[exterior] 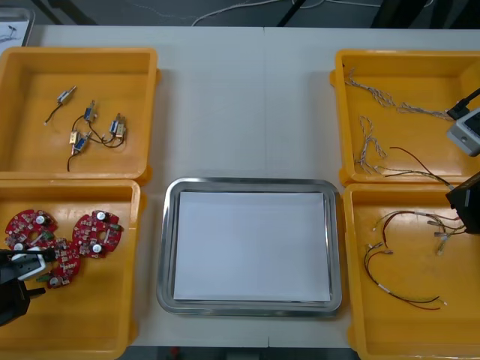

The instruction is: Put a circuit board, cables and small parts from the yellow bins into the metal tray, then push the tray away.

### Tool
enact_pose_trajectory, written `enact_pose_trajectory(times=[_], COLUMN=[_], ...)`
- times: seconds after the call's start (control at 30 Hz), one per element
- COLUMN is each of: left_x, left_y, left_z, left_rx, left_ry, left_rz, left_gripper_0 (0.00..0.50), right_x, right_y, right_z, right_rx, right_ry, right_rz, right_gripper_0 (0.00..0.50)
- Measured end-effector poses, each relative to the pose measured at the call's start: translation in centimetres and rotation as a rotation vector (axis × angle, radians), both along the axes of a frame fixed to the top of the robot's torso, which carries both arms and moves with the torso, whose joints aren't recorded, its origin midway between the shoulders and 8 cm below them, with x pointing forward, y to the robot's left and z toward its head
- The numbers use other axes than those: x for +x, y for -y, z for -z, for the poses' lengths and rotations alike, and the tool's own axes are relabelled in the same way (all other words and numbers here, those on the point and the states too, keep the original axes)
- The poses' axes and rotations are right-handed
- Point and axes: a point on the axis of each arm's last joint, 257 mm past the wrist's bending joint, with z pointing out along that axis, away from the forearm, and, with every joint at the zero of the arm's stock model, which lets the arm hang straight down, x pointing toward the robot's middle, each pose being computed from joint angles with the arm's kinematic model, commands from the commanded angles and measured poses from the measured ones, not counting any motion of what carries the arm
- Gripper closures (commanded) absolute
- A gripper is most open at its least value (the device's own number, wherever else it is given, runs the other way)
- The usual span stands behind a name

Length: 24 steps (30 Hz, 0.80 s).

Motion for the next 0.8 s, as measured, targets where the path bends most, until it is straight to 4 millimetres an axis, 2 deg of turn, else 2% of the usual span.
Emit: enact_pose_trajectory(times=[0.57, 0.6, 0.67, 0.73, 0.77, 0.8], left_x=[0.03, 0.03, 0.02, 0.02, 0.03, 0.04], left_y=[0.87, 0.88, 0.87, 0.84, 0.81, 0.79], left_z=[0.54, 0.57, 0.61, 0.62, 0.63, 0.62], left_rx=[-0.008, -0.008, -0.007, -0.006, -0.004, -0.004], left_ry=[0.000, 0.000, 0.001, 0.000, 0.001, 0.001], left_rz=[0.009, 0.008, 0.007, 0.007, 0.006, 0.006], left_gripper_0=[0.070, 0.104, 0.203, 0.329, 0.356, 0.412], right_x=[-0.13, -0.13, -0.13, -0.13, -0.13, -0.13], right_y=[0.08, 0.08, 0.08, 0.08, 0.08, 0.08], right_z=[0.19, 0.19, 0.19, 0.19, 0.19, 0.19], right_rx=[-0.001, -0.001, -0.001, -0.001, -0.001, -0.001], right_ry=[-0.005, -0.005, -0.005, -0.005, -0.005, -0.005], right_rz=[0.002, 0.002, 0.002, 0.002, 0.002, 0.002], right_gripper_0=[0.500, 0.500, 0.500, 0.500, 0.500, 0.500])
